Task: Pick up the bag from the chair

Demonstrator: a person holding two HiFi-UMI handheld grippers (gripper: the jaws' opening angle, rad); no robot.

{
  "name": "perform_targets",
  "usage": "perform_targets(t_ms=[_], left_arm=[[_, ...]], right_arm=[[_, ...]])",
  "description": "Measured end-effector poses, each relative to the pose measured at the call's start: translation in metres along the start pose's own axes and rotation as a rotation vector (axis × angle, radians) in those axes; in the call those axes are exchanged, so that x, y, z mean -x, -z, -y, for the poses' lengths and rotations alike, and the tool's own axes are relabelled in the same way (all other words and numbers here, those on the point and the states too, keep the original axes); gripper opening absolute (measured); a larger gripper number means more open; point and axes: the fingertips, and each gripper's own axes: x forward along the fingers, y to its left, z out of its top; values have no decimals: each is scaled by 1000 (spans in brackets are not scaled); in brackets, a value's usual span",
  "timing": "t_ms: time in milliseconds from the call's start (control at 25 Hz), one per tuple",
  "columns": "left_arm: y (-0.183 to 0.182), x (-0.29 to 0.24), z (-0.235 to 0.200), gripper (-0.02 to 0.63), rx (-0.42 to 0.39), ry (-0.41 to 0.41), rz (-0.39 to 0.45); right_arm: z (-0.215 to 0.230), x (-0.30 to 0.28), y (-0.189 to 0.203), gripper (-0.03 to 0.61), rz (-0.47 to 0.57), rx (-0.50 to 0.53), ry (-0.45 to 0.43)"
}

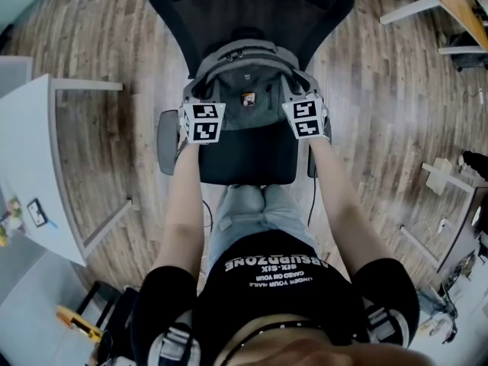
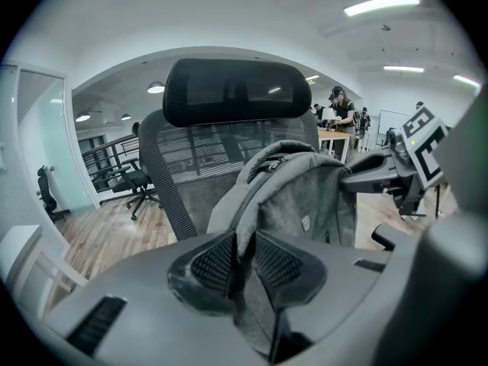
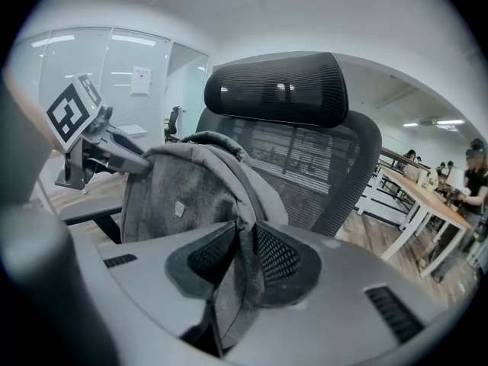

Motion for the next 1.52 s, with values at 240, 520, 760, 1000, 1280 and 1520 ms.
perform_targets(t_ms=[240, 520, 760, 1000, 1280, 1520], left_arm=[[6, 11, 2, 95, 24, 9, 8], [10, 23, 7, 95, 40, 7, 22], [17, 36, 13, 95, 54, 10, 13], [21, 52, 21, 95, 23, 7, 2], [27, 69, 30, 95, 2, 12, -16], [32, 80, 38, 97, -3, 8, -19]], right_arm=[[-8, 11, 2, 92, -1, -12, 3], [-14, 23, 5, 92, -3, -12, 2], [-22, 40, 10, 91, -9, -14, -1], [-27, 56, 14, 86, -40, 5, -32], [-34, 74, 20, 84, -46, -6, -62], [-37, 86, 24, 84, -14, 81, -47]])
